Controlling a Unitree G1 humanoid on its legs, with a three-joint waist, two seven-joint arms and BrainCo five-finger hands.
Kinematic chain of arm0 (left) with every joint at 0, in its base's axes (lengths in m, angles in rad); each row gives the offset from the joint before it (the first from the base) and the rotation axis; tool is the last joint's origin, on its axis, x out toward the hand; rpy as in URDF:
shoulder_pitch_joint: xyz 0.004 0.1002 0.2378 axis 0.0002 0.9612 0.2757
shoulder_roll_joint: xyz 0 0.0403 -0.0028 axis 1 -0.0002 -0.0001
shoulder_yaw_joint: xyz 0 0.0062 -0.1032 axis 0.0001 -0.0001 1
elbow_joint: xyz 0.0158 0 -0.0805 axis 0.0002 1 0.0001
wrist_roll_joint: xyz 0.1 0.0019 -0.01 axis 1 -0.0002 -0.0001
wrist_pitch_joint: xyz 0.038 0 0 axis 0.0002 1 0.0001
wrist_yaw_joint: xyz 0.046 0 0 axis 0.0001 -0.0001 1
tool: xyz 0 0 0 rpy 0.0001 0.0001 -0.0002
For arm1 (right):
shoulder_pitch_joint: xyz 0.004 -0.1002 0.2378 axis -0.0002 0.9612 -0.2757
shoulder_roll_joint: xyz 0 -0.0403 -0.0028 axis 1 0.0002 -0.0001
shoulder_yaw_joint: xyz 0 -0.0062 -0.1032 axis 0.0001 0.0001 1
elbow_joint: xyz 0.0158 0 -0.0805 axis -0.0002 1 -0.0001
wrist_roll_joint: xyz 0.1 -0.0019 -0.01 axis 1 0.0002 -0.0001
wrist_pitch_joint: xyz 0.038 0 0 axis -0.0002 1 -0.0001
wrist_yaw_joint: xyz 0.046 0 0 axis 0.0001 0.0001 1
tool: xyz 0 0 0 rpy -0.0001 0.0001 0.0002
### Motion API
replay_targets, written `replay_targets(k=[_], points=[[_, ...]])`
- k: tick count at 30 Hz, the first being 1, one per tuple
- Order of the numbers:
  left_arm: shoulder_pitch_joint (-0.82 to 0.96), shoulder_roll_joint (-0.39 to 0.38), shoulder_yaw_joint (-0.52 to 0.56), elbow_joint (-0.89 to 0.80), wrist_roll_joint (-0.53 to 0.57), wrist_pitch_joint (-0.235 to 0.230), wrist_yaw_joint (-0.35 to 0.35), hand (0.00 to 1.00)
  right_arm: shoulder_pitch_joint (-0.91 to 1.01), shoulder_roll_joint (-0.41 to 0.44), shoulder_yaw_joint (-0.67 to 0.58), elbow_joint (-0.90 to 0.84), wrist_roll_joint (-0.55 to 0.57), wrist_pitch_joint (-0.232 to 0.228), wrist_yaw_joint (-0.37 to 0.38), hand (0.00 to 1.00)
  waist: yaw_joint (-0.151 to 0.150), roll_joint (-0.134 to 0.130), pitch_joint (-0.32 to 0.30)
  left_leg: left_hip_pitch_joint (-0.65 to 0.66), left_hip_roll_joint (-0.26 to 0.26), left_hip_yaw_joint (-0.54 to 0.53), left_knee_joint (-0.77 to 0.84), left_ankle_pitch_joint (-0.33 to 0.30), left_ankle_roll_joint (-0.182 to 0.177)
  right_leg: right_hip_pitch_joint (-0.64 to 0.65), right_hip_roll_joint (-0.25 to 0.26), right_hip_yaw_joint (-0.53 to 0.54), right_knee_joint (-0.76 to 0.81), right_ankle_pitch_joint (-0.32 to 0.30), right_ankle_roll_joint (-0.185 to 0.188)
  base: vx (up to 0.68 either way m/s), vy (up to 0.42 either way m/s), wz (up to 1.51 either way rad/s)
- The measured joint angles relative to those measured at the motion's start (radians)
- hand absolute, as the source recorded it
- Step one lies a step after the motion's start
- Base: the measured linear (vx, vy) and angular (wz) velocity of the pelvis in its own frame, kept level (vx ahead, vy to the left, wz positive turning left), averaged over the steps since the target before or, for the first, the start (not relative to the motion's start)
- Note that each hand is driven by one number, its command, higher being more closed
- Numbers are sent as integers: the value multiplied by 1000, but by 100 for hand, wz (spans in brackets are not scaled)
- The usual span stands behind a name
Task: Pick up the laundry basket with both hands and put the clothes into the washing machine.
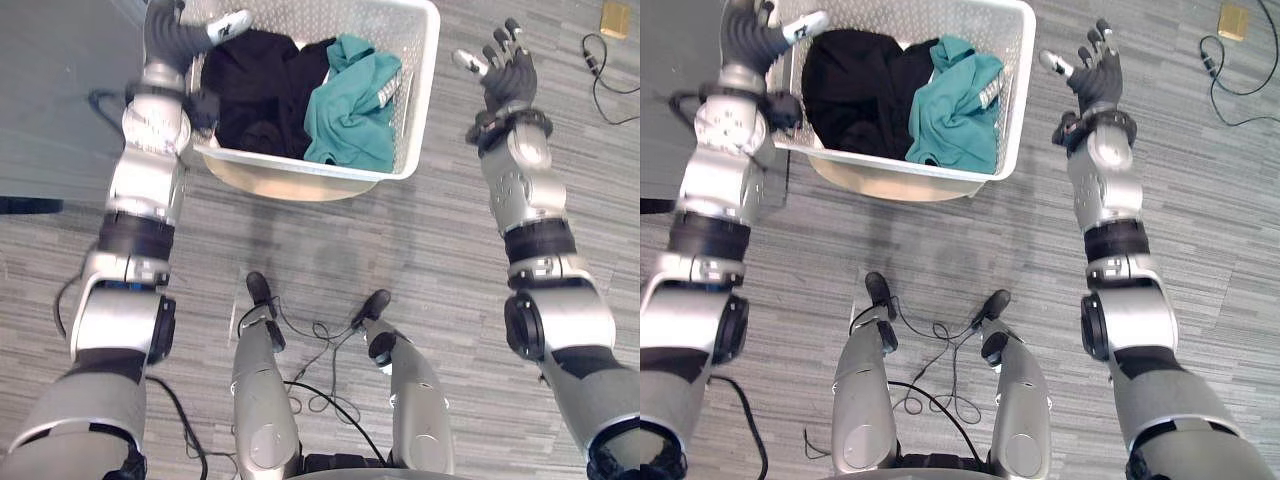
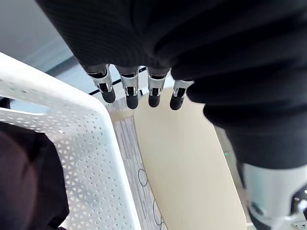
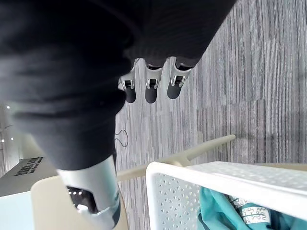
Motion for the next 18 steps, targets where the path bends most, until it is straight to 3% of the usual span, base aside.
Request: replay_targets(k=[3,5,8,12,13,14,15,16,17,18], points=[[275,-78,153,-170,5,-9,23,0,310,5,-56,-256,-59,-32,-2,0,2,-1,-1,80,17,-4,118,-31,-15,114,-27,3,78,-79,2,155,-2,12],[405,-115,220,-212,10,-26,39,0,458,16,-98,-313,-114,-56,3,0,6,-9,-11,138,6,-10,126,-41,-28,156,-44,9,124,-124,13,130,-45,12],[623,-224,316,-233,7,-33,42,0,697,115,-179,-311,-195,-59,10,0,-3,-22,-19,233,-19,-90,110,-66,-54,267,-59,-15,178,-218,19,113,-123,41],[875,-385,328,-294,-23,-37,33,0,935,241,-234,-274,-230,-55,51,0,-12,-24,-31,253,-34,-223,154,-37,-75,396,-43,-69,166,-252,1,106,-111,56],[929,-435,324,-291,-43,-39,31,0,989,282,-264,-230,-239,-57,51,0,-13,-33,-69,203,-86,-268,102,-102,-116,401,-54,-90,152,-254,4,53,-12,71],[953,-464,322,-291,-46,-41,21,0,1024,296,-280,-207,-249,-54,51,0,-10,-28,-91,207,-112,-261,35,-21,-65,396,-60,-114,161,-256,8,188,-8,90],[995,-493,304,-288,-55,-44,11,0,1060,319,-293,-153,-278,-48,51,0,-16,-23,-102,210,-107,-195,18,16,-3,383,-95,-153,258,-252,-3,105,-25,99],[1018,-522,303,-276,-66,-44,8,0,1075,365,-293,-64,-295,-41,68,0,-24,0,-133,230,-82,-156,-98,64,59,321,-38,-139,214,-305,18,92,-114,95],[1026,-530,312,-273,-69,-46,2,0,1077,389,-293,-42,-303,-35,73,0,-27,-5,-154,252,-80,-145,-146,56,51,314,14,-140,74,-281,7,-35,-151,75],[1040,-533,319,-259,-69,-53,-10,0,1090,423,-283,-25,-311,-32,77,0,-38,-6,-157,264,-56,-85,-26,-64,53,335,53,-145,-64,-197,-3,-60,-135,22]])
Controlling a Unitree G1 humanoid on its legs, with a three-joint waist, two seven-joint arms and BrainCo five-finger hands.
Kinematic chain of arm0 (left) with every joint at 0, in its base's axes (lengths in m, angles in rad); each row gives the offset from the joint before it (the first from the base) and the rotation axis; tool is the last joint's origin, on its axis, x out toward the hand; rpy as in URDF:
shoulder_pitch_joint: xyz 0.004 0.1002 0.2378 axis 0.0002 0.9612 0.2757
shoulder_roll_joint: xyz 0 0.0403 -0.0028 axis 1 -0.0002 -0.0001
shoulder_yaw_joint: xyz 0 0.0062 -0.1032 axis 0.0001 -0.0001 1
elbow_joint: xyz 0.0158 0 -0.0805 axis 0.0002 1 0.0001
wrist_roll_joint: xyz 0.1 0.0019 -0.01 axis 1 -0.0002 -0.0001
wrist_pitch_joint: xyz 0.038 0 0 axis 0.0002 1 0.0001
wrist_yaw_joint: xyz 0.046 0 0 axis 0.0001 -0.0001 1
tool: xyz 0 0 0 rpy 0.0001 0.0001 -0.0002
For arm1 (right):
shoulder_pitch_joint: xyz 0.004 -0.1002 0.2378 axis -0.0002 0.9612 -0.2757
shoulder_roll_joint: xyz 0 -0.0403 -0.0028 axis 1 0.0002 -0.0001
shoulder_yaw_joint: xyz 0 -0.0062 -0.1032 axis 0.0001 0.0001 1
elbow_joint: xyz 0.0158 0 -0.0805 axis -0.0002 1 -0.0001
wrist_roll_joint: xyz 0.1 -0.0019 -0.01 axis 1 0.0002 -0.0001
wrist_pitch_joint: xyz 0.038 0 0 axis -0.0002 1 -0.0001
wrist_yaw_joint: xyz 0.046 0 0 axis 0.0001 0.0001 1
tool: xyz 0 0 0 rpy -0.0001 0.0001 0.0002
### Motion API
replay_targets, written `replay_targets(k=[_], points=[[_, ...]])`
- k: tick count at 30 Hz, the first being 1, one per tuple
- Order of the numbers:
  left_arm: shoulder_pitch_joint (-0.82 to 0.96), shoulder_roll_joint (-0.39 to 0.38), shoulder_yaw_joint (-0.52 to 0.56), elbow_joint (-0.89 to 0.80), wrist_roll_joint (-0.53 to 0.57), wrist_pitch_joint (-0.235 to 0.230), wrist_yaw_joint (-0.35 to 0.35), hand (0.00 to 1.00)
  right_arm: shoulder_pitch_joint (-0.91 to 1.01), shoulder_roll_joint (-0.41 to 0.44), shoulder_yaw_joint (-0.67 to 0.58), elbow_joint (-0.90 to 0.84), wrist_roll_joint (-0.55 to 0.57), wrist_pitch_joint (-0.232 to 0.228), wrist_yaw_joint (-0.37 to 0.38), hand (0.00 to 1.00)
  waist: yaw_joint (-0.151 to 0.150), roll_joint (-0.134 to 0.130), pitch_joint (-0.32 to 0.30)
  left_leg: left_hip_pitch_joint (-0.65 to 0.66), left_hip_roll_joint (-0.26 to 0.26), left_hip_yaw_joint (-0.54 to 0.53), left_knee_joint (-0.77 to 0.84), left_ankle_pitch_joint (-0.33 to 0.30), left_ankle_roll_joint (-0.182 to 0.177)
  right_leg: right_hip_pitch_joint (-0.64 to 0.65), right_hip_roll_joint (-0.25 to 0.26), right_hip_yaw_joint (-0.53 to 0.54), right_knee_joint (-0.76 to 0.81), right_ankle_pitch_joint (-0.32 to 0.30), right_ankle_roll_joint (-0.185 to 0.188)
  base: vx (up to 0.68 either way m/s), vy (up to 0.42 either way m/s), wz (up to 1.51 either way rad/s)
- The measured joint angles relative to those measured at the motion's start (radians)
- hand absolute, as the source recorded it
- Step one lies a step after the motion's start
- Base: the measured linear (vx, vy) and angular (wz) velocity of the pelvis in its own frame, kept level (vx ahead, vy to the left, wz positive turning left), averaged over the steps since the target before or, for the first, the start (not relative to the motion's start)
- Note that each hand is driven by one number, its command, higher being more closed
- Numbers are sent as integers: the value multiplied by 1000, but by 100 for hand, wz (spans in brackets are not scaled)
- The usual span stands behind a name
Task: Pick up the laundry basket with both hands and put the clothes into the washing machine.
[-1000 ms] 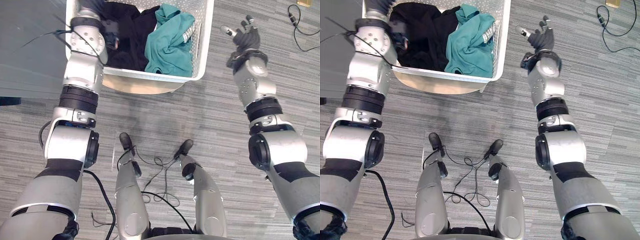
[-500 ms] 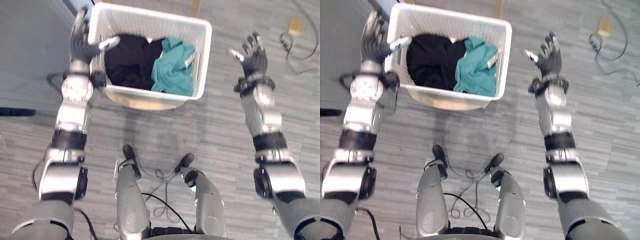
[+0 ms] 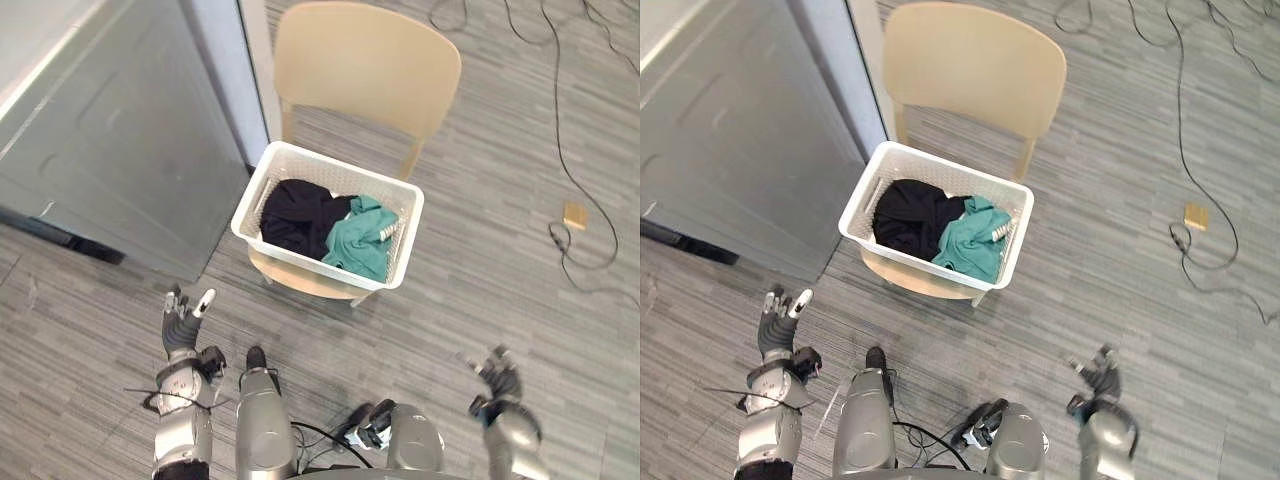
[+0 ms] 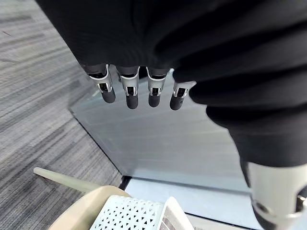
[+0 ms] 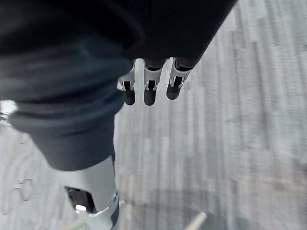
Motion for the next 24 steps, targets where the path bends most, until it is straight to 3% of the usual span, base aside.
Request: replay_targets(k=[1,2,4,5,6,7,8,9,10,11,12,13,14,15,16,17,19,20,22,24], points=[[28,-32,-20,28,-1,3,-7,0,13,1,28,34,-6,6,3,0,3,37,-5,42,75,46,194,-143,2,35,10,-23,39,-4,-32,-31,-7,0],[43,-43,-29,47,0,4,-19,0,15,8,33,52,-19,14,14,0,3,36,-5,81,78,67,243,-162,-7,36,-11,-12,82,-11,-45,-14,68,-14],[52,-60,-154,136,1,21,-61,0,71,2,51,93,-46,28,19,0,-7,20,-68,150,91,113,431,-167,-12,50,-95,-30,135,-15,-47,-5,86,10],[45,-64,-173,152,1,21,-63,0,81,1,60,95,-46,28,18,0,-8,23,-87,157,101,130,454,-165,-15,53,-113,-40,132,-16,-45,-70,104,41],[32,-77,-196,175,1,20,-64,0,85,-19,77,100,-46,28,17,0,-28,30,-109,172,130,170,468,-158,-24,59,-140,-79,129,-13,-36,-62,181,65],[4,-81,-222,200,1,18,-64,0,86,-45,95,100,-47,29,17,0,-48,57,-128,179,159,222,453,-154,-36,63,-167,-129,138,-4,-22,-81,248,81],[-11,-81,-236,217,1,18,-64,0,84,-58,115,99,-49,29,16,0,-57,68,-135,178,162,256,427,-152,-55,63,-185,-153,149,2,-12,-85,332,109],[-41,-81,-266,250,5,16,-64,0,85,-71,151,84,-66,30,18,0,-70,79,-142,175,146,338,353,-168,-106,65,-228,-194,175,15,9,-70,322,110],[-54,-80,-281,266,12,14,-64,0,84,-72,167,77,-80,30,19,0,-75,82,-143,165,126,366,300,-169,-108,67,-253,-214,192,21,20,-85,485,183],[-80,-71,-307,308,28,13,-62,0,73,-62,190,74,-92,32,21,0,-80,71,-160,156,32,364,180,-248,-109,63,-327,-241,238,38,35,-90,526,174],[-90,-64,-314,327,37,13,-60,0,68,-50,192,78,-97,34,27,0,-79,51,-160,157,-20,351,140,-265,-82,62,-358,-236,258,52,29,-89,628,212],[-90,-38,-322,358,50,13,-55,0,40,-29,206,88,-107,44,35,0,-71,6,-152,156,-102,307,96,-253,-53,59,-420,-180,285,108,-13,-56,399,146],[-81,-37,-325,375,50,15,-51,0,33,-23,213,87,-109,44,37,0,-68,0,-153,161,-131,276,77,-251,-39,53,-440,-132,309,151,-61,-1,402,158],[-50,-22,-320,380,50,20,-35,0,29,-16,249,83,-113,43,39,0,-63,14,-148,173,-148,230,55,-250,-13,16,-395,48,321,111,-13,41,301,144],[-21,2,-313,380,48,20,-20,0,27,-12,299,67,-113,40,41,0,-59,20,-148,186,-164,176,24,-246,5,-9,-278,243,310,43,45,66,349,141],[-10,10,-308,380,46,19,-15,0,26,-10,319,64,-112,39,42,0,-56,19,-148,196,-178,153,5,-240,15,-21,-226,310,310,20,61,98,236,142],[26,13,-294,380,47,18,-14,0,12,-5,370,59,-110,24,56,0,-57,19,-148,233,-238,67,-60,-219,46,-53,-99,376,286,-33,68,106,214,130],[33,13,-294,380,47,17,-14,0,5,-6,380,59,-108,21,58,0,-55,20,-148,236,-250,50,-65,-218,48,-69,-71,380,276,-38,75,96,158,105],[45,12,-293,381,50,18,-14,0,-32,-7,423,59,-96,16,60,0,-56,23,-146,239,-296,-26,-85,-209,62,-142,33,419,224,-39,77,105,89,103],[38,10,-299,381,60,19,-14,0,-34,-7,439,58,-74,12,60,0,-57,25,-145,240,-327,-97,-83,-208,63,-159,86,481,188,-38,76,83,-15,135]])
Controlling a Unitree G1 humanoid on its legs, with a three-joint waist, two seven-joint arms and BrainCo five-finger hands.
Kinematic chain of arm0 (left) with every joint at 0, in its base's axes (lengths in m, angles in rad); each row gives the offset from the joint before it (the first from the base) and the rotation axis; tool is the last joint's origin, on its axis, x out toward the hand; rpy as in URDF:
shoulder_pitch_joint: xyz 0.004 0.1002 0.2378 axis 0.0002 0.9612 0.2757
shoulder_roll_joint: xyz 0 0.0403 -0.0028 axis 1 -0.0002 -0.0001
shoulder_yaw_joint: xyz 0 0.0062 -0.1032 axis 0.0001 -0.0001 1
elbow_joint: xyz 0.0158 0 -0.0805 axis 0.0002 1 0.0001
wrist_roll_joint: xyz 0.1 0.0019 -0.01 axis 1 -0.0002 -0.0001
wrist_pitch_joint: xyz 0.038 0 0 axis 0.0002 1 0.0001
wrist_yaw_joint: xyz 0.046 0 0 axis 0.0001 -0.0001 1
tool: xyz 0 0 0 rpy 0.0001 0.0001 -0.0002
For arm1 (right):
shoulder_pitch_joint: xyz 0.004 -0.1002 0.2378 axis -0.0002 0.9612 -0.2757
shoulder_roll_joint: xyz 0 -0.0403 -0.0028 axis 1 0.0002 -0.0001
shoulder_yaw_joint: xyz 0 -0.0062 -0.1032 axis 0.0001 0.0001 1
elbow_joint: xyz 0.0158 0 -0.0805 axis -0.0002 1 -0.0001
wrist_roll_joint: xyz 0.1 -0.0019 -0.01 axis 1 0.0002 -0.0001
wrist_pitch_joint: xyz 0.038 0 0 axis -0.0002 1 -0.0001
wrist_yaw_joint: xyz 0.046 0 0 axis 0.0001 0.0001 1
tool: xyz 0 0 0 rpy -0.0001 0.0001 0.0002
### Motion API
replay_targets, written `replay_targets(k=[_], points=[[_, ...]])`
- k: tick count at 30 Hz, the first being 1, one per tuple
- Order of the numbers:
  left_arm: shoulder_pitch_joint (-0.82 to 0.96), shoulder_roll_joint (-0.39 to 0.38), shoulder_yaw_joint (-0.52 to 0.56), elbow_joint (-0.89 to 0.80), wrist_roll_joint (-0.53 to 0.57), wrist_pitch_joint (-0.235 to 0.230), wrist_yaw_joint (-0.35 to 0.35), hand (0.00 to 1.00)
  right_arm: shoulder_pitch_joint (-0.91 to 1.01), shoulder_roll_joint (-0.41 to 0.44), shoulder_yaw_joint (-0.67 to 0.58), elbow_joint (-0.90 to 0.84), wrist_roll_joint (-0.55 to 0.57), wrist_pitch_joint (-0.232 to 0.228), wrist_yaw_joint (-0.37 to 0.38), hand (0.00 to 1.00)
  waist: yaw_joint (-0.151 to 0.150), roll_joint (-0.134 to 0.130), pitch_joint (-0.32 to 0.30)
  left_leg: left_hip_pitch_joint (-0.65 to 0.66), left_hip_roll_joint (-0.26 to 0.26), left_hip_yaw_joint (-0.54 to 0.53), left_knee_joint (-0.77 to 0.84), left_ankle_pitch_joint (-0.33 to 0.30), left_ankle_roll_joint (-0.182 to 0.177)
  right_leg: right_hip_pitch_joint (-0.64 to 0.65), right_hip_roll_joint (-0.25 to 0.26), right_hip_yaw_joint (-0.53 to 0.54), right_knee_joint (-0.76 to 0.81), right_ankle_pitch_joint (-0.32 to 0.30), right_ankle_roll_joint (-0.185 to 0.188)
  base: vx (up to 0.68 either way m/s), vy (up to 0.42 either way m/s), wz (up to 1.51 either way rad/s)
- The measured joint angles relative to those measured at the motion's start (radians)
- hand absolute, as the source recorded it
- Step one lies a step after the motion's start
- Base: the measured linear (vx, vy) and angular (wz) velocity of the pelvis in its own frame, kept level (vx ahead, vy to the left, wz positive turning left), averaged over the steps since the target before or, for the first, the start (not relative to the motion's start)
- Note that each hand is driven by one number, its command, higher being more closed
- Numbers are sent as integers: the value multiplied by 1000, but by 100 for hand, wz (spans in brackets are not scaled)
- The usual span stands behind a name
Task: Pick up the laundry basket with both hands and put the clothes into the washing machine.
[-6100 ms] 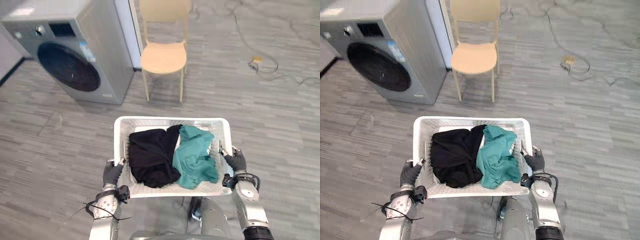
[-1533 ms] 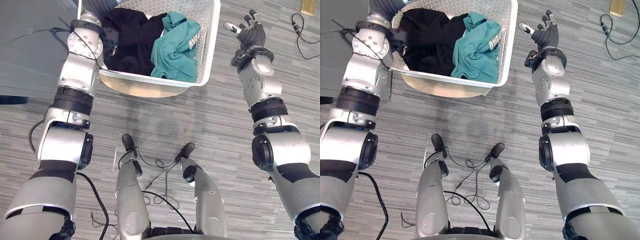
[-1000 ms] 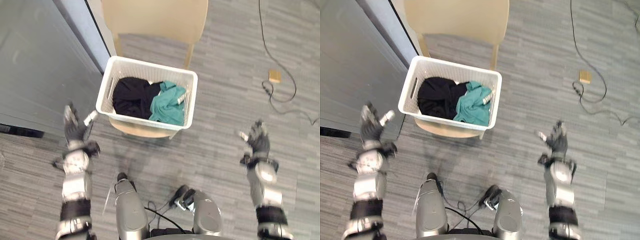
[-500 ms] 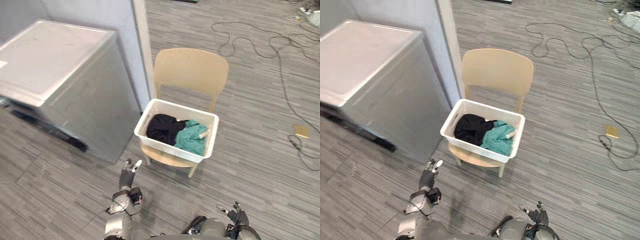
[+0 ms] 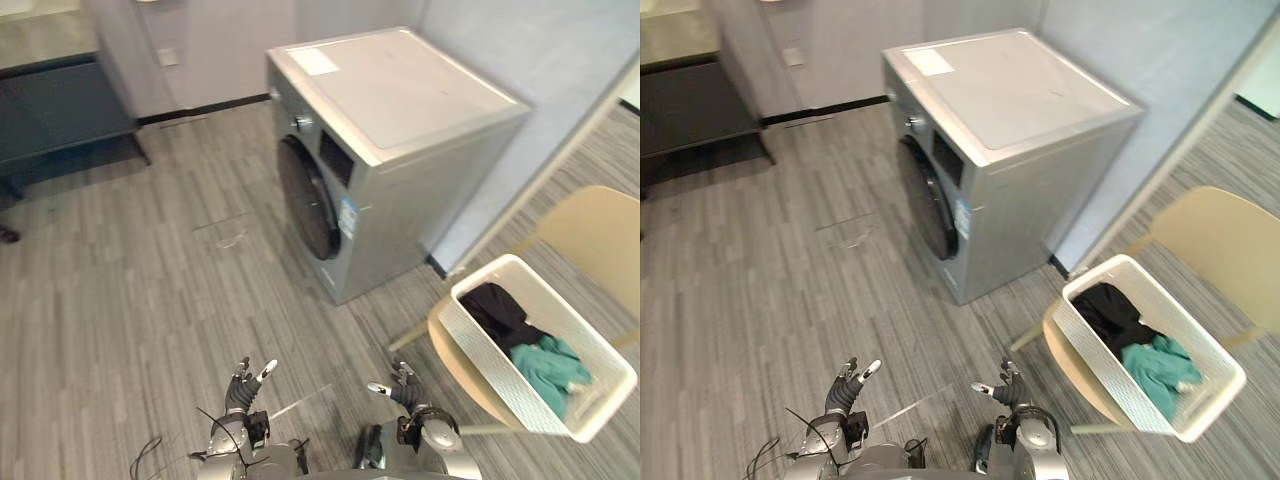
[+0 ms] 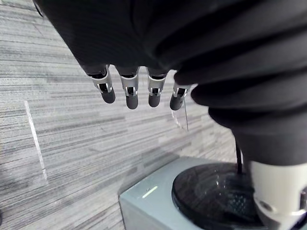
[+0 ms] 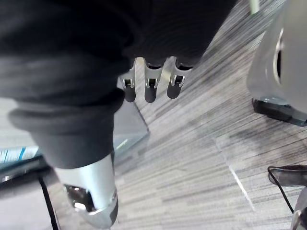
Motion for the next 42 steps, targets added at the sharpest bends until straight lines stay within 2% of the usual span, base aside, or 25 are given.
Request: replay_targets(k=[1,2,3,5,6,8,9,10,12,13,16,19,21,22,24,26,27,29,30,32,34,36,38,39,42], points=[[-9,0,-13,0,9,0,0,0,9,1,5,0,3,-1,0,0,-7,-7,-3,1,-31,-72,8,1,-1,9,22,61,-44,24,-14,102,-84,213],[-24,0,-32,0,11,0,1,0,22,0,6,-4,8,-3,-2,0,-8,-27,-7,-10,-78,-147,14,0,-2,25,14,117,-77,97,-46,123,-141,215],[-38,-14,-37,7,13,0,1,0,24,-3,9,-4,9,-3,-3,0,-2,-29,-8,-7,-89,-192,19,-3,-6,38,4,98,-68,94,-86,101,-119,161],[-36,-45,-55,6,18,-5,1,0,19,-27,12,-17,11,-7,-5,0,2,22,-11,-33,-79,-280,32,-21,-16,87,2,0,-135,83,-80,115,-110,130],[-33,-48,-61,6,18,-7,1,0,12,-31,16,-17,11,-6,-5,0,5,27,-9,-33,-66,-279,31,-21,-17,105,8,-22,-158,82,-79,123,-133,128],[-30,-47,-62,6,18,-7,1,0,1,-30,34,-17,11,-7,-6,0,4,32,-2,-54,24,-150,104,-26,-72,171,24,-83,-216,80,-86,71,-96,90],[-34,-51,-63,4,17,-8,1,0,-5,-30,35,-16,11,-8,-10,0,6,27,0,-79,114,4,195,-29,-86,203,36,-109,-239,77,-92,106,-137,69],[-34,-52,-63,-3,17,-8,1,0,-16,-31,34,-12,11,-9,-16,0,17,19,4,-96,208,169,278,-43,-56,230,40,-127,-258,70,-103,132,-154,53],[-33,-52,-63,-22,17,-7,-2,0,-30,-36,26,-8,9,-10,-28,0,28,4,10,-113,285,310,320,-71,-13,264,40,-132,-299,74,-102,112,-80,20],[-33,-51,-63,-27,17,-7,-2,0,-35,-42,26,-8,8,-10,-32,0,31,4,9,-129,294,312,311,-71,-15,274,40,-132,-318,80,-98,123,3,4],[-33,-41,-62,-30,25,-5,-2,0,-44,-39,26,-11,6,-10,-44,0,30,1,11,-191,284,261,245,-58,-38,295,19,-130,-341,90,-81,185,135,-6],[-34,-42,-62,-34,48,5,-3,0,-43,-40,18,-21,6,-9,-47,0,28,-12,19,-207,227,202,85,3,-112,333,-37,-124,-336,82,-22,284,309,-5],[-20,-60,-61,-71,48,8,-1,0,-48,-43,-20,-50,6,-10,-58,0,31,37,10,-195,234,176,-36,209,-105,350,-32,-108,-324,55,47,294,385,-14],[-20,-59,-61,-72,48,9,-1,0,-60,-35,-37,-43,7,-9,-65,0,31,25,19,-194,224,181,-6,199,-80,355,-49,-97,-310,44,64,259,365,-9],[-23,-30,-57,-97,48,9,0,0,-62,-3,-49,-89,7,-7,-76,0,31,-29,4,-210,155,195,62,114,-51,358,-133,-96,-296,26,112,261,336,8],[-26,-29,-62,-103,48,9,0,0,-85,1,-61,-107,6,-11,-90,0,32,-33,4,-200,108,225,158,-3,-22,356,-214,-65,-203,18,130,278,343,-10],[-22,-29,-66,-103,50,9,-1,0,-94,2,-69,-107,-3,-10,-92,0,33,-30,5,-181,96,244,170,-32,-10,309,-251,-35,-83,18,113,211,266,-26],[-21,-24,-67,-103,50,14,-1,0,-117,6,-76,-107,-10,-10,-97,0,28,-24,15,-134,84,274,173,-58,11,194,-298,0,193,30,7,232,225,-27],[-16,-18,-67,-112,50,17,-1,0,-122,11,-78,-107,-11,-10,-110,0,30,-19,22,-82,83,295,163,-74,19,127,-303,-2,377,19,-12,291,213,-47],[7,-7,-67,-149,50,18,-1,0,-133,22,-77,-107,-13,-10,-124,0,29,-12,31,16,77,345,99,-76,21,87,-310,-101,477,2,-36,228,129,-63],[14,-5,-65,-183,52,15,-1,0,-173,23,-72,-107,-51,-10,-132,0,30,-10,31,77,73,419,33,-76,20,57,-318,-355,387,-27,-67,191,97,-87],[4,-3,-65,-182,52,16,-1,0,-201,20,-69,-108,-55,-10,-133,0,30,-21,27,80,71,476,23,-76,19,43,-295,-513,218,-24,-72,193,68,-80],[4,-1,-64,-175,51,16,-2,0,-204,12,-61,-109,-82,-11,-133,0,28,-33,25,87,63,510,51,-96,-4,51,-249,-538,22,53,-130,210,-5,-69],[-1,-9,-60,-157,50,18,-2,0,-196,-7,-51,-106,-89,-9,-134,0,28,-8,29,91,92,508,95,-123,-21,67,-209,-521,-14,45,-169,169,-51,-59],[-4,-9,-58,-122,50,16,-1,0,-174,-22,-34,-106,-89,-8,-134,0,27,12,34,59,199,476,292,-126,-29,128,-112,-493,-99,45,-167,185,-100,-51]])
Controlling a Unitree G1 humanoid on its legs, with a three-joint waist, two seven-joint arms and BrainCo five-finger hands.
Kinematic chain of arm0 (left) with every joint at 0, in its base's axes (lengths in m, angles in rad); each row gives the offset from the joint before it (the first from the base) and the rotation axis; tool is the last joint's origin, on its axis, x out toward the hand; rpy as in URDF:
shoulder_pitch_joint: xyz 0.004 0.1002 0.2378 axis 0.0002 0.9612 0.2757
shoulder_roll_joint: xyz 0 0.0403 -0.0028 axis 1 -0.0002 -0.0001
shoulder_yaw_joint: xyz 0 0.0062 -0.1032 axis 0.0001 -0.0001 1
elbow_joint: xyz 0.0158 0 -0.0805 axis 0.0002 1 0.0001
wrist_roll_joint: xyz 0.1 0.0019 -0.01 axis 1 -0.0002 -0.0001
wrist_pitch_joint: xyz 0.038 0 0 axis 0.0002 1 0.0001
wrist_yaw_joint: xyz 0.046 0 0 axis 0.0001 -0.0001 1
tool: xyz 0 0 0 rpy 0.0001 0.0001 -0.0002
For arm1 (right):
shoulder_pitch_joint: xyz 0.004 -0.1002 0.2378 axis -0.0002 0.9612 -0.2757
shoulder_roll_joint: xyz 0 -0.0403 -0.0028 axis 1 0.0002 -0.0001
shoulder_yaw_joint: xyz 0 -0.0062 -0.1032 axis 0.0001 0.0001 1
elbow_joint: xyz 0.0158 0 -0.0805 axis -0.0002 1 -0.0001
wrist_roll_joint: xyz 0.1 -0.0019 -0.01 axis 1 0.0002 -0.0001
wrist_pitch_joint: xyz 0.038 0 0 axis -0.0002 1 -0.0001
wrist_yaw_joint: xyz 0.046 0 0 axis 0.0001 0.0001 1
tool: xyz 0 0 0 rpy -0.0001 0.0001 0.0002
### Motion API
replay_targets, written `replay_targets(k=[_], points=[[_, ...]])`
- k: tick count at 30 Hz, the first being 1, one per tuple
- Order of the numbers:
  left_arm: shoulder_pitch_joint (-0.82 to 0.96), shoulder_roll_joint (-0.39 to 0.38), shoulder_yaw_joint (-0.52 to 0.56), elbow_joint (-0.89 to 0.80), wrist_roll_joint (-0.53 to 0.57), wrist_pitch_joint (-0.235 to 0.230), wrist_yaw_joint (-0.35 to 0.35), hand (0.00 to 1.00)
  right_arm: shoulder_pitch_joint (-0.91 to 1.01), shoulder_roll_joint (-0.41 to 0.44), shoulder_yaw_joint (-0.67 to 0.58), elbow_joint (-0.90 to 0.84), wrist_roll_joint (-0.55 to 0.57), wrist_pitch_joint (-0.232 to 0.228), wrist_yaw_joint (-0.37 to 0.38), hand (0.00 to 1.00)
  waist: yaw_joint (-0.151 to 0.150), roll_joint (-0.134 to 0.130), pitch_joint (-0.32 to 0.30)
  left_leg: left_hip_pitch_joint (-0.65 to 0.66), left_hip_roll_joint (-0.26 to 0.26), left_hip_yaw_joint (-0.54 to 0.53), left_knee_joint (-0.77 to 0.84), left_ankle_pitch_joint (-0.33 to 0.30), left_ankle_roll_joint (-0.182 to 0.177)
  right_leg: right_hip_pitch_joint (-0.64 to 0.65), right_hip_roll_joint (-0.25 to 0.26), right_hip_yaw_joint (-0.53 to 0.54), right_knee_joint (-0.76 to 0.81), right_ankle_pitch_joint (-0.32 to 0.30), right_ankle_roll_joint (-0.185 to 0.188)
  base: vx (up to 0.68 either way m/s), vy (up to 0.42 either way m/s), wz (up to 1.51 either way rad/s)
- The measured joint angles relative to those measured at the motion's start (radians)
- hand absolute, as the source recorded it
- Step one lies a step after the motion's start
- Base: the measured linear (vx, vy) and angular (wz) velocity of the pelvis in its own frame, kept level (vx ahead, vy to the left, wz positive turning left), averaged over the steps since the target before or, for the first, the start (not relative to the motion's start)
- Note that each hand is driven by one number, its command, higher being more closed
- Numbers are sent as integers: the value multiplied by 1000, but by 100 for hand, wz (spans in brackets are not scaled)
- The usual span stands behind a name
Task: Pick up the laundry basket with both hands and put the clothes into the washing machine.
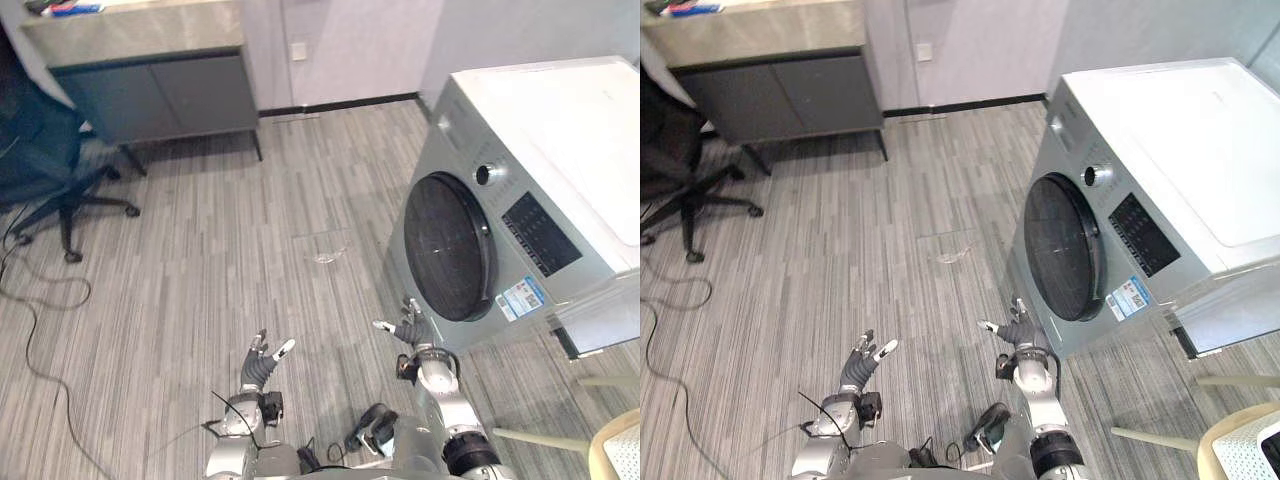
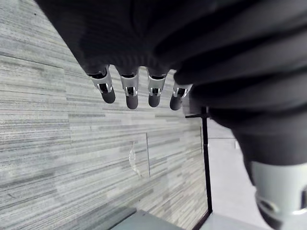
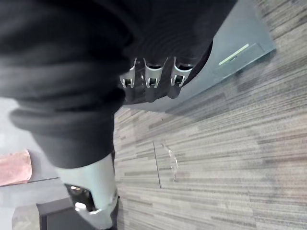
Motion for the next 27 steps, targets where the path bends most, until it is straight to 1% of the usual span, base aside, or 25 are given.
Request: replay_targets(k=[1,2,3,4,5,6,7,8,9,10,11,12,13,14,15,16,19,21,23,24,25,27], points=[[-5,-3,0,6,-1,0,0,0,15,-6,2,-8,0,0,0,0,0,14,-1,-36,76,-32,152,12,5,36,54,12,-33,-10,7,145,-137,-48],[-3,-4,-1,8,-6,-1,0,0,30,-12,4,-24,0,0,-1,0,6,21,1,-71,127,-53,267,45,16,59,88,31,-54,-17,-2,155,-137,-77],[2,-7,0,29,-18,-7,0,0,48,-15,18,-46,-1,0,-2,0,9,21,-3,-118,165,-98,364,62,18,75,114,67,-70,-25,-8,163,-76,-101],[9,-11,0,46,-25,-7,1,0,59,-14,20,-64,-3,-1,-1,0,6,17,-5,-150,164,-135,372,54,16,75,117,106,-75,-26,-8,178,-17,-109],[10,-13,-3,57,-26,-6,3,0,69,-12,20,-69,-4,-3,-2,0,3,12,-3,-168,161,-150,341,44,4,75,118,137,-81,-23,-8,153,9,-90],[12,-17,-4,58,-26,-4,4,0,77,-12,20,-69,-4,-2,-3,0,0,10,-2,-176,156,-171,307,35,-8,75,118,161,-85,-16,-10,137,27,-96],[12,-26,-8,58,-26,-2,5,0,101,-11,21,-69,-4,0,-2,0,1,9,-2,-184,136,-233,197,33,-13,75,119,204,-97,1,3,118,53,-116],[15,-38,-9,57,-35,-2,18,0,123,-10,26,-69,-8,2,-6,0,1,15,-7,-172,101,-317,54,41,-27,67,124,245,-107,15,10,112,70,-124],[17,-44,-9,57,-38,-2,22,0,135,-11,32,-69,-12,2,-9,0,0,22,-11,-165,86,-358,-22,55,-49,59,128,264,-110,20,16,118,117,-123],[18,-55,-11,58,-43,-3,27,0,159,-18,40,-70,-34,2,-16,0,-6,39,-21,-147,68,-398,-149,100,-102,43,136,306,-110,29,30,139,174,-94],[18,-64,-20,65,-43,-6,40,0,187,-19,35,-81,-46,3,-21,0,-30,64,-33,-143,56,-404,-239,182,-118,30,143,321,-105,30,48,141,208,-73],[11,-60,-21,74,-43,-8,42,0,194,-11,32,-82,-57,5,-27,0,-39,58,-33,-141,49,-401,-251,189,-136,24,134,333,-92,25,58,129,223,-33],[0,-50,-32,81,-43,-9,42,0,219,7,30,-108,-73,8,-32,0,-56,31,-42,-115,13,-381,-290,197,-129,10,99,349,-74,22,77,102,172,-14],[-4,-45,-44,81,-42,-9,42,0,231,14,28,-131,-79,8,-38,0,-57,21,-43,-102,0,-370,-314,204,-119,5,84,358,-69,22,87,117,173,-13],[-12,-37,-60,81,-42,-12,41,0,245,18,27,-176,-83,7,-46,0,-56,13,-44,-80,-30,-346,-354,217,-104,-1,57,372,-65,26,105,114,212,-7],[-15,-38,-79,79,-42,-15,42,0,244,18,22,-210,-98,6,-46,0,-57,14,-44,-70,-56,-339,-380,226,-92,-3,36,380,-72,35,121,89,216,-4],[-8,-28,-97,65,-42,-16,42,0,203,24,17,-247,-154,2,-68,0,-48,18,-41,-73,-95,-309,-406,231,-85,-23,5,407,-90,58,151,41,194,-12],[-6,-25,-99,60,-42,-16,42,0,158,21,13,-247,-174,2,-83,0,-46,27,-31,-81,-105,-295,-406,231,-85,-33,0,420,-109,81,157,-13,134,-17],[-3,-19,-106,21,-43,-19,41,0,49,15,-17,-247,-215,3,-122,0,-48,51,-1,-114,-119,-284,-405,233,-82,-55,-8,430,-149,123,168,-70,149,-15],[-4,-18,-108,17,-43,-22,41,0,36,14,-25,-247,-223,4,-130,0,-47,54,2,-119,-121,-281,-405,234,-81,-61,-9,433,-153,127,170,-75,83,-13],[-11,-16,-114,-3,-43,-33,41,0,-27,5,-48,-247,-238,8,-154,0,-41,65,27,-137,-128,-271,-406,241,-69,-79,-12,446,-167,149,172,-98,73,-16],[-26,-18,-122,-19,-43,-46,40,0,-135,-6,-90,-247,-263,21,-202,0,-31,90,61,-180,-134,-259,-405,247,-61,-110,-12,454,-206,190,176,-154,92,-15]])
